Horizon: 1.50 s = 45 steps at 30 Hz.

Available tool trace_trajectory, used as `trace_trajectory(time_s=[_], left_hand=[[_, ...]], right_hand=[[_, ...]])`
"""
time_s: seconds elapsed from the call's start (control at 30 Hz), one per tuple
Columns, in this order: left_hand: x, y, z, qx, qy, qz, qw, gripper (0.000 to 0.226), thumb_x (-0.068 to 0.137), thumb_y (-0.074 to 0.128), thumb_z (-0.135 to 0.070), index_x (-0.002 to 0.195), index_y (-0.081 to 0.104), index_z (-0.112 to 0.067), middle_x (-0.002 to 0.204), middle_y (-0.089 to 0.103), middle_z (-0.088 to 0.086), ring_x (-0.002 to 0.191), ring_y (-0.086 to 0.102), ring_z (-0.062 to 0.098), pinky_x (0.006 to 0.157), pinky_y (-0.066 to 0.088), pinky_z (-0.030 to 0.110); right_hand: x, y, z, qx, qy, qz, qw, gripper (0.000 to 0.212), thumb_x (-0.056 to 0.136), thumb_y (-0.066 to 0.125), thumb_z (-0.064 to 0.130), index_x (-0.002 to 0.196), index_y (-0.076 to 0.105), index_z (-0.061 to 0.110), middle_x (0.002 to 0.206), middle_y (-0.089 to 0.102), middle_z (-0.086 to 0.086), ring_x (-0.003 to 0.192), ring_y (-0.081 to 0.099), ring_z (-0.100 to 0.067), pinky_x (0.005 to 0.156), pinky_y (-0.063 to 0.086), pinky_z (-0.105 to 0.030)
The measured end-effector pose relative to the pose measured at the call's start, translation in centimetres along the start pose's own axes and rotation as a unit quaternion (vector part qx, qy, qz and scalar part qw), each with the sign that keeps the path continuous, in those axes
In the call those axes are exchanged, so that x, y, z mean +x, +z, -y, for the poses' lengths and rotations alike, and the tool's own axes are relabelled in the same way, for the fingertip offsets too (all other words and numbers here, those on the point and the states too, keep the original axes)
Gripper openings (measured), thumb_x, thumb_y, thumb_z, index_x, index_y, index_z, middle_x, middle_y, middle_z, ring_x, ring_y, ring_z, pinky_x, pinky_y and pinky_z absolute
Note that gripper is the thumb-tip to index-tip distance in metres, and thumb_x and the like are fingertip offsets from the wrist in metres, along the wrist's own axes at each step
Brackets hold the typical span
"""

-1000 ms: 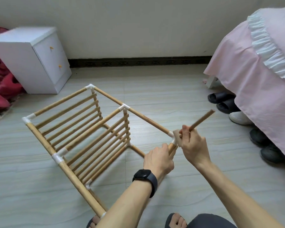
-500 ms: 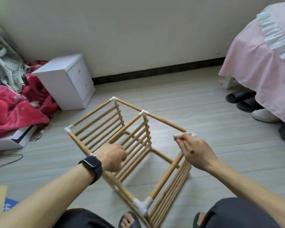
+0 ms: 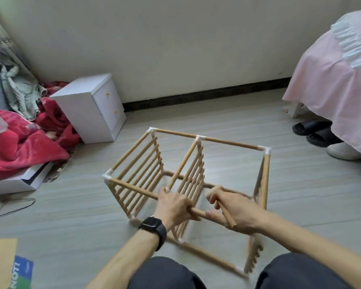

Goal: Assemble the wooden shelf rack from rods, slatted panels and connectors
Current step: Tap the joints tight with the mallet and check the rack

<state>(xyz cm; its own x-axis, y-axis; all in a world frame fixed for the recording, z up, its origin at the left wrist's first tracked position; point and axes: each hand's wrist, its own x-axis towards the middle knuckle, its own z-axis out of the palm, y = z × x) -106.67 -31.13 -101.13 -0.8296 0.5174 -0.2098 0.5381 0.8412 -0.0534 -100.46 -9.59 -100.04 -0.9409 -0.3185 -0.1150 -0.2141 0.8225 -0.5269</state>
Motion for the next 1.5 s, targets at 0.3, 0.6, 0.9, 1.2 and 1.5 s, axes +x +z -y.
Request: trace_trajectory(time_s=[0.3,0.6,0.9,1.2,1.5], left_hand=[[2.5,0.1,1.6,-0.171,-0.008,-0.143,0.975,0.067,0.081,0.050,-0.082,0.130,0.055,-0.036,0.125,0.056,-0.010,0.113,0.055,0.011,0.093,0.052,0.034],[0.5,2.7,5.7,-0.037,-0.026,-0.128,0.991,0.070,0.080,0.010,-0.083,0.087,0.051,-0.027,0.076,0.050,-0.009,0.062,0.042,0.008,0.055,0.035,0.023],[9.9,-10.5,7.9,-0.037,-0.023,-0.260,0.965,0.058,0.092,0.029,-0.072,0.081,0.053,-0.021,0.071,0.047,-0.005,0.064,0.042,0.014,0.067,0.027,0.033],[17.9,-4.2,9.3,-0.101,-0.063,-0.165,0.979,0.068,0.086,0.020,-0.076,0.080,0.055,-0.019,0.073,0.053,-0.004,0.070,0.048,0.020,0.071,0.029,0.037],[23.7,0.7,9.5,-0.115,-0.118,-0.190,0.968,0.057,0.094,0.026,-0.072,0.085,0.057,-0.025,0.075,0.051,-0.008,0.078,0.049,0.018,0.074,0.030,0.034]], right_hand=[[-3.3,2.6,-7.2,-0.176,0.068,-0.190,0.964,0.025,0.101,0.041,0.053,0.111,0.053,0.033,0.089,0.057,0.014,0.083,0.059,-0.013,0.081,0.046,-0.033],[-2.1,0.6,-8.2,-0.206,0.004,-0.242,0.948,0.033,0.101,0.044,0.045,0.108,0.063,0.020,0.085,0.058,0.003,0.074,0.055,-0.020,0.073,0.049,-0.040],[6.4,-12.5,-9.8,-0.160,0.015,-0.316,0.935,0.037,0.103,0.043,0.049,0.103,0.061,0.016,0.084,0.062,-0.006,0.078,0.056,-0.030,0.075,0.044,-0.044],[13.5,-10.7,-15.8,-0.164,0.090,-0.189,0.964,0.043,0.098,0.028,0.063,0.098,0.052,0.028,0.083,0.050,0.007,0.078,0.050,-0.020,0.079,0.040,-0.040],[19.3,-9.2,-19.7,-0.107,0.150,-0.159,0.970,0.031,0.102,0.041,0.058,0.097,0.055,0.031,0.091,0.056,0.008,0.092,0.054,-0.021,0.085,0.041,-0.041]])
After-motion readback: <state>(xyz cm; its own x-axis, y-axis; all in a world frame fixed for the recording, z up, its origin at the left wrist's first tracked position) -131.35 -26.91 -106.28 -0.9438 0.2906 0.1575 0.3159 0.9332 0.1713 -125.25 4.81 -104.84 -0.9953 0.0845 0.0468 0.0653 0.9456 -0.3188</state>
